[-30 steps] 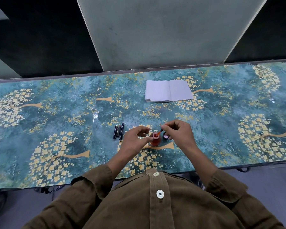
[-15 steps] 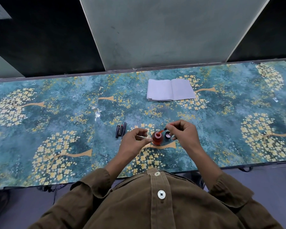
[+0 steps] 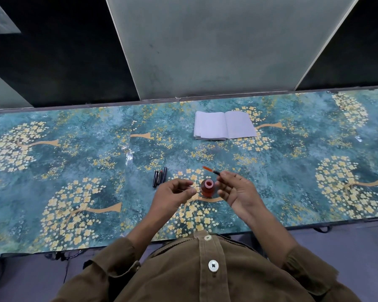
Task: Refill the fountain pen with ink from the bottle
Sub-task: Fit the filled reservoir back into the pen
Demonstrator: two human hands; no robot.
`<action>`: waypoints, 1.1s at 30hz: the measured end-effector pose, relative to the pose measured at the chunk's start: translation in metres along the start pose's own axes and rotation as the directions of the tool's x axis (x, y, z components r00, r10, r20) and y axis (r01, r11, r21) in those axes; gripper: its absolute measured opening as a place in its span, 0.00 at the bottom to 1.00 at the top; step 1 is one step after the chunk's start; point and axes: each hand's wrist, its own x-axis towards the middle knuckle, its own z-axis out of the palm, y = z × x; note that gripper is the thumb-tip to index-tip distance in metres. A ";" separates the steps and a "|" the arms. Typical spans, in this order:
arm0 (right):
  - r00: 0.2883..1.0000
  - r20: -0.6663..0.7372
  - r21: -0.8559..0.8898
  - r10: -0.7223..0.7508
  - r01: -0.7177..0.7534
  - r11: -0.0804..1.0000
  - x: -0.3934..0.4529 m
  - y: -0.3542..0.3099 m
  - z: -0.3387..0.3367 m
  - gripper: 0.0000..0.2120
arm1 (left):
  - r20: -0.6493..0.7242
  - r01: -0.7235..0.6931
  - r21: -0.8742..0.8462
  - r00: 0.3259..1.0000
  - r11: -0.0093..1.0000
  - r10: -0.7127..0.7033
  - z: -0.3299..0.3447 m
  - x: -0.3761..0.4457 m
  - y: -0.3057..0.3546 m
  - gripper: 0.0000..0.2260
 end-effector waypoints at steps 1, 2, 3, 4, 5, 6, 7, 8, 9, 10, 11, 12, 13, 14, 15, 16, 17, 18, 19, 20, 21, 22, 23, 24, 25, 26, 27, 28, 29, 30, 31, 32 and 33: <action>0.999 0.026 0.020 0.023 -0.023 1.000 -0.002 0.002 0.004 0.10 | 0.017 -0.008 -0.027 1.000 1.000 0.008 0.001 -0.001 0.005 0.09; 0.998 0.053 0.032 0.044 -0.045 0.998 -0.004 0.005 0.008 0.11 | 0.028 -0.016 -0.052 0.999 0.999 0.018 0.001 -0.001 0.009 0.08; 0.995 0.075 0.038 0.065 -0.068 0.997 -0.005 0.009 0.011 0.11 | 0.039 -0.025 -0.079 0.999 0.997 0.028 0.001 -0.002 0.013 0.08; 0.992 0.092 0.043 0.088 -0.092 0.995 -0.006 0.012 0.014 0.11 | 0.049 -0.030 -0.105 0.998 0.994 0.035 0.002 -0.002 0.016 0.07; 0.989 0.105 0.040 0.108 -0.112 0.993 -0.007 0.016 0.017 0.11 | 0.056 -0.036 -0.131 0.997 0.991 0.044 0.001 -0.004 0.019 0.07; 0.985 0.116 0.033 0.127 -0.131 0.991 -0.008 0.020 0.019 0.10 | 0.058 -0.043 -0.154 0.997 0.987 0.052 0.000 -0.005 0.020 0.07; 0.982 0.125 0.022 0.144 -0.148 0.989 -0.008 0.023 0.020 0.09 | 0.055 -0.046 -0.173 0.997 0.984 0.057 0.000 -0.006 0.022 0.07; 0.978 0.133 0.008 0.161 -0.163 0.987 -0.009 0.027 0.022 0.09 | 0.045 -0.050 -0.187 0.997 0.981 0.059 -0.002 -0.008 0.022 0.06; 0.975 0.141 -0.005 0.174 -0.175 0.985 -0.010 0.031 0.025 0.08 | 0.032 -0.050 -0.198 0.998 0.979 0.057 -0.004 -0.010 0.021 0.06; 0.972 0.144 -0.022 0.185 -0.184 0.983 -0.012 0.035 0.027 0.07 | 0.019 -0.050 -0.203 0.998 0.978 0.054 -0.006 -0.012 0.020 0.04; 0.971 0.143 -0.046 0.191 -0.186 0.981 -0.012 0.039 0.028 0.06 | 0.007 -0.048 -0.202 0.999 0.978 0.051 -0.008 -0.014 0.018 0.03; 0.972 0.142 -0.086 0.189 -0.178 0.980 -0.014 0.043 0.030 0.06 | -0.006 -0.047 -0.192 0.999 0.980 0.047 -0.011 -0.016 0.015 0.02; 0.975 0.140 -0.155 0.174 -0.152 0.976 -0.015 0.046 0.031 0.05 | -0.018 -0.045 -0.175 0.999 0.984 0.043 -0.014 -0.018 0.012 0.02; 0.981 0.137 -0.260 0.140 -0.101 0.960 -0.016 0.050 0.031 0.05 | -0.029 -0.042 -0.151 0.999 0.988 0.038 -0.016 -0.019 0.009 0.01; 0.986 0.143 -0.393 0.083 -0.021 0.919 -0.016 0.053 0.031 0.06 | -0.039 -0.034 -0.129 0.999 0.991 0.029 -0.019 -0.020 0.006 0.00; 0.985 0.170 -0.523 0.020 0.073 0.849 -0.016 0.058 0.032 0.08 | -0.050 -0.024 -0.109 0.999 0.994 0.019 -0.023 -0.022 0.002 0.00; 0.978 0.207 -0.622 -0.038 0.162 0.766 -0.016 0.061 0.032 0.08 | -0.055 -0.016 -0.093 0.998 0.996 0.010 -0.024 -0.023 -0.001 0.02; 0.968 0.239 -0.688 -0.081 0.227 0.689 -0.016 0.065 0.034 0.07 | -0.061 -0.006 -0.080 0.998 0.997 0.001 -0.027 -0.025 -0.004 0.03; 0.960 0.256 -0.730 -0.113 0.269 0.628 -0.016 0.068 0.037 0.05 | -0.064 0.000 -0.067 0.998 0.998 -0.004 -0.029 -0.026 -0.007 0.04; 0.956 0.260 -0.758 -0.136 0.290 0.584 -0.016 0.072 0.039 0.04 | -0.063 0.003 -0.051 0.998 0.999 -0.006 -0.031 -0.028 -0.009 0.05; 0.954 0.258 -0.780 -0.151 0.298 0.550 -0.015 0.074 0.041 0.03 | -0.059 0.007 -0.033 0.998 0.999 -0.009 -0.033 -0.028 -0.010 0.05; 0.955 0.250 -0.793 -0.158 0.295 0.532 -0.015 0.078 0.043 0.03 | -0.050 0.014 -0.012 0.999 1.000 -0.014 -0.037 -0.029 -0.012 0.05; 0.958 0.235 -0.802 -0.162 0.285 0.525 -0.014 0.080 0.045 0.03 | -0.040 0.021 0.009 0.999 1.000 -0.021 -0.040 -0.028 -0.014 0.04; 0.962 0.214 -0.806 -0.167 0.271 0.527 -0.013 0.083 0.046 0.03 | -0.032 0.029 0.025 0.999 0.999 -0.028 -0.045 -0.027 -0.016 0.03; 0.967 0.184 -0.808 -0.176 0.251 0.534 -0.012 0.086 0.046 0.03 | -0.040 0.039 0.043 0.999 0.998 -0.037 -0.050 -0.025 -0.019 0.03; 0.971 0.152 -0.805 -0.186 0.231 0.546 -0.011 0.088 0.046 0.03 | -0.063 0.046 0.065 0.997 0.997 -0.042 -0.054 -0.021 -0.021 0.04; 0.973 0.124 -0.796 -0.195 0.215 0.565 -0.010 0.090 0.046 0.03 | -0.102 0.056 0.106 0.994 0.993 -0.045 -0.059 -0.017 -0.025 0.06; 0.975 0.099 -0.781 -0.200 0.201 0.591 -0.010 0.093 0.046 0.03 | -0.146 0.071 0.165 0.988 0.984 -0.046 -0.064 -0.010 -0.029 0.07; 0.976 0.082 -0.766 -0.201 0.191 0.614 -0.011 0.095 0.045 0.03 | -0.190 0.089 0.238 0.981 0.967 -0.044 -0.069 -0.004 -0.032 0.08; 0.977 0.071 -0.755 -0.201 0.184 0.630 -0.012 0.097 0.045 0.03 | -0.225 0.107 0.311 0.974 0.944 -0.036 -0.073 0.002 -0.035 0.09; 0.977 0.069 -0.749 -0.201 0.183 0.636 -0.014 0.098 0.044 0.03 | -0.247 0.119 0.384 0.969 0.916 -0.022 -0.074 0.008 -0.038 0.11; 0.977 0.061 -0.741 -0.203 0.181 0.646 -0.017 0.100 0.043 0.03 | -0.251 0.121 0.469 0.968 0.875 0.001 -0.075 0.013 -0.039 0.12; 0.977 0.054 -0.735 -0.207 0.179 0.654 -0.019 0.100 0.042 0.03 | -0.245 0.118 0.557 0.969 0.822 0.027 -0.073 0.017 -0.040 0.13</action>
